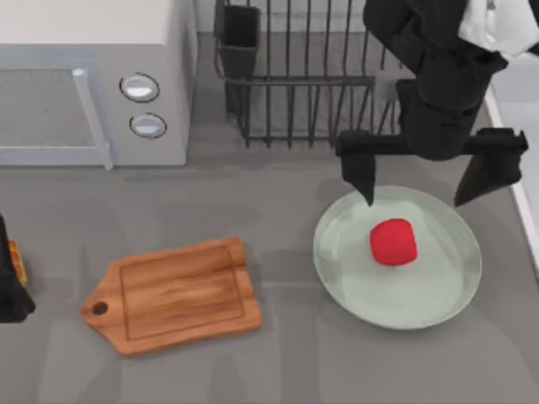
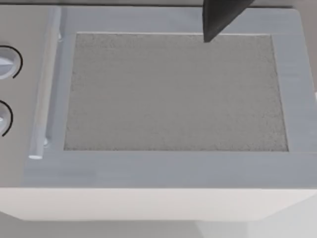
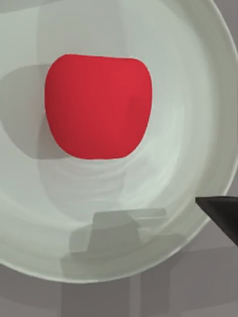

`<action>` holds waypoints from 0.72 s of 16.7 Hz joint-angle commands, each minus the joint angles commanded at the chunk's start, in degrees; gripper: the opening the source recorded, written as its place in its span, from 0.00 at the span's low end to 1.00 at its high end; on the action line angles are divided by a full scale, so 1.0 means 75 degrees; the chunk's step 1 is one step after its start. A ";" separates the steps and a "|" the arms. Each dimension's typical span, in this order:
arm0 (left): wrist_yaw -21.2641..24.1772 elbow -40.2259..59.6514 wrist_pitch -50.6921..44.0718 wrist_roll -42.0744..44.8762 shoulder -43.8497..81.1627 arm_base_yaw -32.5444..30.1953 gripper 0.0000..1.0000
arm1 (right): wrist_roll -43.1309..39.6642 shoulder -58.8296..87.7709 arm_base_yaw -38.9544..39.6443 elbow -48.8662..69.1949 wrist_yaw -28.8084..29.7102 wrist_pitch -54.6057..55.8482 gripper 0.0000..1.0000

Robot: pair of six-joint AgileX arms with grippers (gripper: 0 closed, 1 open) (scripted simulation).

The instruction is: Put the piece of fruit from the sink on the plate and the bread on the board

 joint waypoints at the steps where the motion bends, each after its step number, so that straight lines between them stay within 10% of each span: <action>1: 0.0000 0.0000 0.0000 0.0000 0.0000 0.0000 1.00 | 0.0000 0.0000 0.0000 0.0000 0.0000 0.0000 1.00; 12: 0.0000 0.0000 0.0000 0.0000 0.0000 0.0000 1.00 | -0.0907 -0.3423 -0.0904 -0.2997 -0.0002 0.2255 1.00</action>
